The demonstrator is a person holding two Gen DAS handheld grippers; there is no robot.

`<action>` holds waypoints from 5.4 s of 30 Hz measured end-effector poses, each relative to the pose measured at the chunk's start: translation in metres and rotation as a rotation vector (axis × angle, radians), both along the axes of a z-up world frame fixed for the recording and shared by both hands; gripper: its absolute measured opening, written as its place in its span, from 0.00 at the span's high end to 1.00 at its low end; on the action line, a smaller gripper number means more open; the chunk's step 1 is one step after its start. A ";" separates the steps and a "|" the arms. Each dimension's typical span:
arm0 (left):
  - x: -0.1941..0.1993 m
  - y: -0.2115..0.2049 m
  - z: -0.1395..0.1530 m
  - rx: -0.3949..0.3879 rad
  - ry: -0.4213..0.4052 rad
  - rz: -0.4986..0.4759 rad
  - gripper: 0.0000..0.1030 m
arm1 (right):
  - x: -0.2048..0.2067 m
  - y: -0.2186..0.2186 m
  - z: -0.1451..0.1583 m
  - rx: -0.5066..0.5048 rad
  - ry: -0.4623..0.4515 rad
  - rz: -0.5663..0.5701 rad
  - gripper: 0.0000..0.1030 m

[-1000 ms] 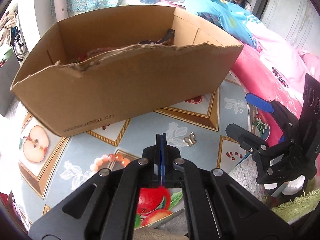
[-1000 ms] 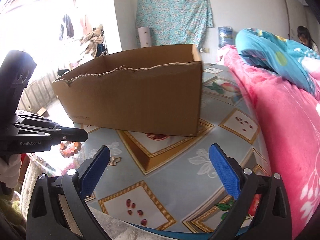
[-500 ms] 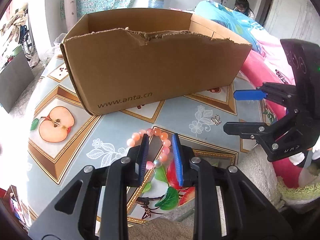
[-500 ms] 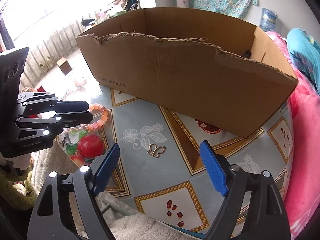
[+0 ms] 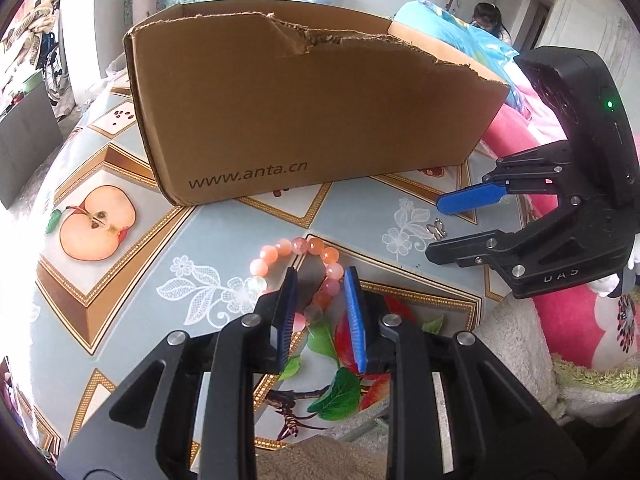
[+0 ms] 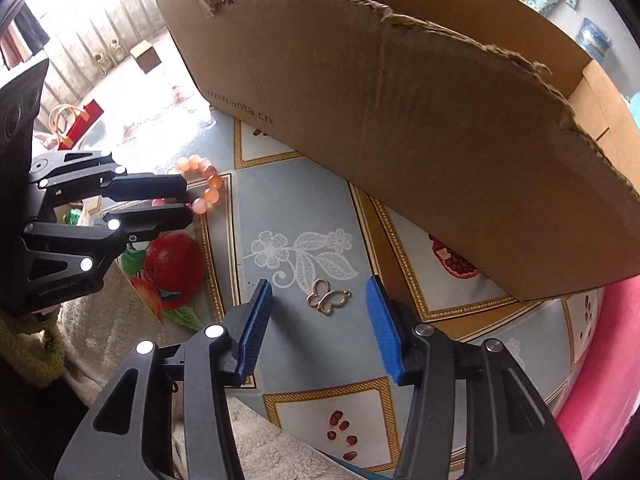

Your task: Organize jewelry

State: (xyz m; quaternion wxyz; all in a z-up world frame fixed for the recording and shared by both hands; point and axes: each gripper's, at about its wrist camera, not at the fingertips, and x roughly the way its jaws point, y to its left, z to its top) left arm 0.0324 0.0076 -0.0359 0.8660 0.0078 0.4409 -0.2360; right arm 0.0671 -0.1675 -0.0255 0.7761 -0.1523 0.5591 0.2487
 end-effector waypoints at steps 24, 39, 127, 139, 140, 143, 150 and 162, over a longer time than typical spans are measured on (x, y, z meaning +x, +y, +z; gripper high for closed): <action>-0.002 0.014 0.000 -0.031 0.001 0.013 0.78 | 0.019 0.032 -0.003 -0.087 0.107 0.132 0.75; -0.002 0.014 -0.001 -0.032 0.001 0.013 0.78 | 0.024 0.037 -0.004 -0.095 0.122 0.131 0.77; 0.000 0.016 -0.002 -0.052 -0.001 0.017 0.78 | 0.040 0.055 0.002 -0.138 0.188 0.125 0.85; 0.000 0.016 -0.003 -0.052 -0.001 0.017 0.78 | 0.042 0.052 0.002 -0.134 0.188 0.125 0.85; 0.000 0.016 -0.003 -0.052 -0.001 0.017 0.78 | 0.042 0.052 0.002 -0.134 0.188 0.126 0.85; 0.000 0.016 -0.003 -0.052 -0.001 0.017 0.78 | 0.042 0.052 0.002 -0.134 0.188 0.126 0.85; 0.000 0.016 -0.003 -0.050 -0.002 0.017 0.78 | 0.042 0.050 0.005 -0.130 0.191 0.121 0.97; -0.002 0.016 -0.002 -0.043 -0.008 0.022 0.78 | 0.036 0.038 0.013 -0.098 0.236 0.057 0.95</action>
